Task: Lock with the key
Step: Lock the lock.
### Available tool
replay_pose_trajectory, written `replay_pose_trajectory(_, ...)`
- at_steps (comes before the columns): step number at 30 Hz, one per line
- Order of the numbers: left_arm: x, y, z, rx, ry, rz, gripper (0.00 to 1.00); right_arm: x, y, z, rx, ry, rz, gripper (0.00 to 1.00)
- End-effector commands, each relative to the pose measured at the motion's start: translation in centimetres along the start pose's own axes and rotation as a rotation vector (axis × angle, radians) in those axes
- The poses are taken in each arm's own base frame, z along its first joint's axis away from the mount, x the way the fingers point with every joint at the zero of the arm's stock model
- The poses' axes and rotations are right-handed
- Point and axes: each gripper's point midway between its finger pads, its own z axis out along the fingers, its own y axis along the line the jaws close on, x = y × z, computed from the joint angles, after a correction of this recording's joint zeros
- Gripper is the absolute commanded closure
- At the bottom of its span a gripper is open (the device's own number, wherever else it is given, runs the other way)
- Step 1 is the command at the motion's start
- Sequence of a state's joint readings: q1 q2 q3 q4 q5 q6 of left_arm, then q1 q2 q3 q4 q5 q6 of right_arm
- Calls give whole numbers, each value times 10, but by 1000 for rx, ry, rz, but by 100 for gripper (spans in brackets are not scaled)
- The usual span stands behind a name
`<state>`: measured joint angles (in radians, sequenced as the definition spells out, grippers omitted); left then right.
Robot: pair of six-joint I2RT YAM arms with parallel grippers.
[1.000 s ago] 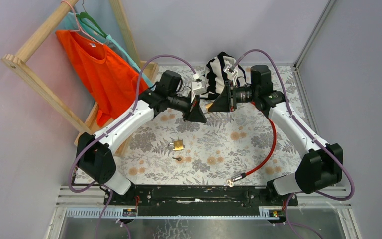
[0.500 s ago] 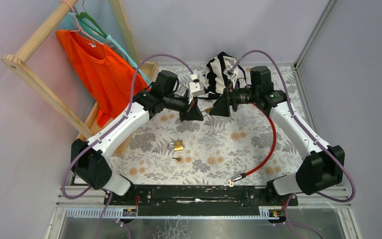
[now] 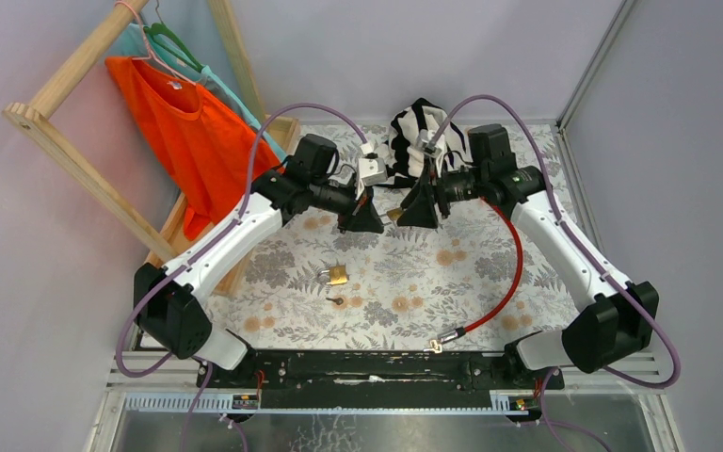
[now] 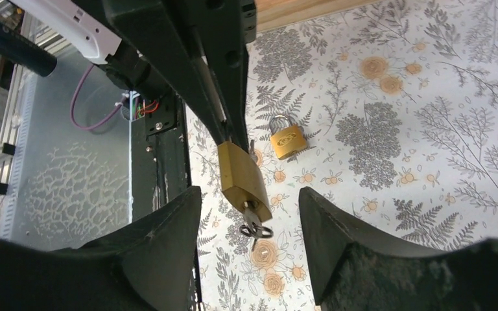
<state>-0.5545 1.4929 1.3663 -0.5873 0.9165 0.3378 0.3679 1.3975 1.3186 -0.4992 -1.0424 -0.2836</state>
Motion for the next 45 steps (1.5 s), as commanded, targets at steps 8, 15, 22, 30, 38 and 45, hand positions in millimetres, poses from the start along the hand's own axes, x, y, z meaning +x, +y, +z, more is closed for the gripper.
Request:
replay_pose_trajectory(8, -24, -7, -8, 22, -51, 50, 100, -13, 25, 10, -86, 0, -78, 64)
replay_pose_trajectory(15, -21, -4, -7, 7, -43, 53, 100, -11, 24, 9, -66, -2, -76, 80)
replay_pose_trajectory(22, -25, -8, -5, 33, -53, 43, 100, -11, 22, 12, -67, -21, -60, 99)
replay_pose_trajectory(30, -32, -19, 1, 98, -78, 9, 100, -10, 21, 21, -82, -26, -58, 100)
replay_pose_trajectory(38, -39, -27, 5, 166, -114, -36, 100, -4, 30, 28, -137, -32, -51, 100)
replay_pose_trajectory(45, -46, -33, 8, 215, -135, -73, 100, 3, 34, 32, -162, -39, -51, 100)
